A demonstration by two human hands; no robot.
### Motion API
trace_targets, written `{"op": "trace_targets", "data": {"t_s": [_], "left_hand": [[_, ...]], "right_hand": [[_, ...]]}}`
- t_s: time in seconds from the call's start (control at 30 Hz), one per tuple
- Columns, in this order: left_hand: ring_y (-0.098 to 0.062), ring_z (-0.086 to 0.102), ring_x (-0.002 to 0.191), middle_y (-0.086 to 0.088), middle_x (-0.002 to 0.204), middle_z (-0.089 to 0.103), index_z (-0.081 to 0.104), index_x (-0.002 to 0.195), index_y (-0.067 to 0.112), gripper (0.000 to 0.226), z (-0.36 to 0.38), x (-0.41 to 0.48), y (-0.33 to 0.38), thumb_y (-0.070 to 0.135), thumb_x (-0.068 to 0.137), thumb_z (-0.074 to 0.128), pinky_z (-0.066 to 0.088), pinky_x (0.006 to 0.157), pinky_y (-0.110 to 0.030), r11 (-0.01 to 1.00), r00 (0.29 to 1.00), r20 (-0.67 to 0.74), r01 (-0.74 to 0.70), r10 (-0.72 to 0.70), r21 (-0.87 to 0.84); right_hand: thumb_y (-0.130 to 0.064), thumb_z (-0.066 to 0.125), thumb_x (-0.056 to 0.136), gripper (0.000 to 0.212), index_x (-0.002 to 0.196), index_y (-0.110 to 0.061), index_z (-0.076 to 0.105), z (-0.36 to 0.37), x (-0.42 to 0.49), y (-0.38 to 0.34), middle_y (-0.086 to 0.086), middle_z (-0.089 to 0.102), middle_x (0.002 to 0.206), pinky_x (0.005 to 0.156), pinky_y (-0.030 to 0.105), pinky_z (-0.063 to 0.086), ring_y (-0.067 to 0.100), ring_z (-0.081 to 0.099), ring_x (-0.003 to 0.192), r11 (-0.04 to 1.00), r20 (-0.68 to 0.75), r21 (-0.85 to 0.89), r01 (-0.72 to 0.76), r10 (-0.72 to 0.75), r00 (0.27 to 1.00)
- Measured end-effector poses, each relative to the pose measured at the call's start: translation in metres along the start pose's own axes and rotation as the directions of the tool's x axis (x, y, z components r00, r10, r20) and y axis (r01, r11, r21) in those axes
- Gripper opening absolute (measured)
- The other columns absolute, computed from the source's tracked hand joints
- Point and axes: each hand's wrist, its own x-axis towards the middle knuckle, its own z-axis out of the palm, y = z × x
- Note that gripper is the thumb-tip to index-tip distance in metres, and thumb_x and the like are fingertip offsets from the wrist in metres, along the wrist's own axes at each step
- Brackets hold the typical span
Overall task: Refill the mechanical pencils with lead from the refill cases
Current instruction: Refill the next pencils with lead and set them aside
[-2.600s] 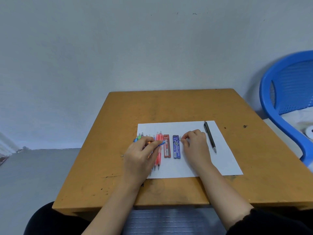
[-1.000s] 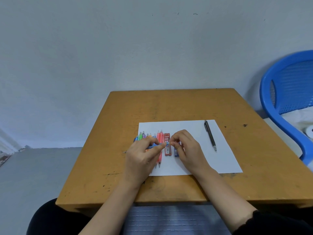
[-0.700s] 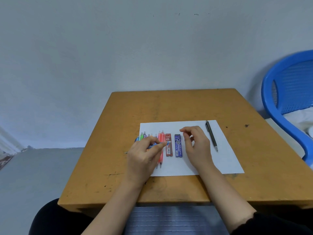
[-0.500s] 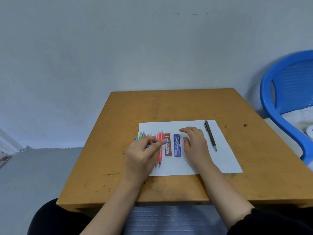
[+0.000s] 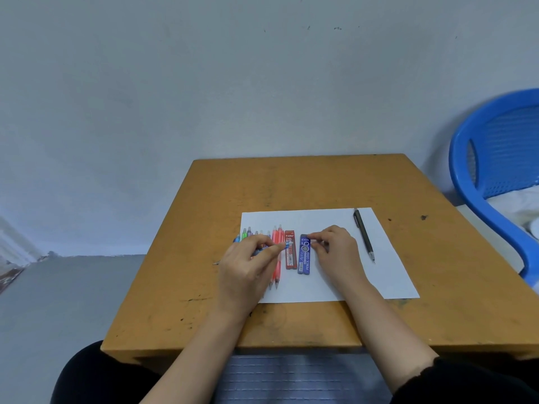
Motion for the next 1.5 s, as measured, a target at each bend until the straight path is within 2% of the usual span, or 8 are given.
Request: {"op": "trace_targets", "data": {"t_s": [0.13,0.27,0.47,0.63,0.73,0.8,1.27,1.5], "left_hand": [[-0.016,0.060,0.077,-0.007,0.089,0.068,0.075,0.094,0.010,0.012,0.000,0.000,0.000,0.014,0.083,0.074,0.049,0.059,-0.031,1.000,1.000,-0.004,-0.002,0.002,0.001],[-0.017,0.062,0.077,-0.007,0.088,0.068,0.075,0.094,0.010,0.011,0.000,-0.001,0.000,0.015,0.085,0.072,0.050,0.059,-0.032,1.000,1.000,-0.011,0.000,0.000,-0.001],[-0.016,0.062,0.078,-0.006,0.089,0.068,0.075,0.094,0.010,0.013,0.000,0.000,0.000,0.019,0.086,0.069,0.050,0.059,-0.031,1.000,1.000,-0.003,0.002,-0.002,0.002],[-0.016,0.061,0.079,-0.007,0.089,0.068,0.075,0.093,0.010,0.012,0.000,0.001,0.001,0.016,0.083,0.073,0.050,0.060,-0.029,1.000,1.000,-0.006,-0.001,0.001,0.009],[-0.017,0.061,0.078,-0.007,0.089,0.068,0.075,0.093,0.009,0.012,0.000,0.001,0.001,0.014,0.083,0.074,0.050,0.061,-0.029,1.000,1.000,-0.008,-0.006,0.006,0.004],[-0.017,0.060,0.079,-0.008,0.089,0.068,0.075,0.093,0.009,0.011,0.000,0.001,0.001,0.014,0.083,0.073,0.049,0.062,-0.029,1.000,1.000,-0.013,-0.005,0.005,-0.007],[-0.019,0.064,0.076,-0.009,0.088,0.069,0.076,0.094,0.008,0.014,-0.002,0.001,0.002,0.017,0.087,0.068,0.052,0.060,-0.031,0.999,0.999,-0.029,-0.028,0.027,-0.042],[-0.020,0.062,0.073,-0.009,0.087,0.068,0.067,0.101,0.015,0.016,-0.001,0.001,0.001,0.013,0.086,0.070,0.049,0.057,-0.033,0.993,0.997,-0.041,-0.076,0.073,-0.091]], "right_hand": [[-0.007,0.054,0.094,0.025,0.115,-0.007,0.067,0.000,-0.002,-0.001,0.000,0.047,0.088,0.068,0.015,0.025,0.019,0.049,0.093,1.000,0.008,-0.027,-0.016,0.016,1.000],[-0.003,0.047,0.096,0.030,0.123,-0.002,0.062,-0.001,-0.005,0.000,0.001,0.044,0.092,0.073,0.011,0.028,0.013,0.045,0.087,1.000,-0.062,0.004,-0.003,0.003,0.998],[-0.001,0.047,0.096,0.021,0.102,-0.005,0.067,-0.008,-0.009,-0.009,0.002,0.051,0.097,0.074,-0.004,0.031,0.002,0.048,0.083,0.990,-0.129,0.137,0.039,-0.021,0.991],[0.001,0.065,0.085,0.018,0.084,-0.017,0.070,-0.012,-0.013,-0.014,-0.006,0.067,0.085,0.071,0.008,0.045,-0.003,0.060,0.079,0.922,-0.063,0.380,0.076,-0.056,0.996],[0.003,0.070,0.079,0.025,0.082,-0.022,0.073,-0.015,-0.017,-0.020,-0.007,0.072,0.083,0.077,0.020,0.053,0.006,0.067,0.082,0.808,0.040,0.589,0.038,-0.076,0.996],[0.006,0.069,0.079,0.027,0.082,-0.021,0.074,-0.016,-0.019,-0.022,-0.006,0.073,0.082,0.077,0.021,0.054,0.009,0.069,0.083,0.759,0.076,0.651,0.012,-0.081,0.994],[0.008,0.070,0.075,0.024,0.084,-0.014,0.074,-0.019,-0.020,-0.027,-0.005,0.073,0.077,0.071,0.018,0.052,0.007,0.068,0.077,0.618,0.029,0.786,0.011,-0.055,0.998],[0.007,0.069,0.078,0.025,0.082,-0.017,0.074,-0.018,-0.021,-0.027,-0.005,0.074,0.078,0.072,0.018,0.052,0.010,0.069,0.078,0.641,0.066,0.767,0.010,-0.095,0.993]]}}
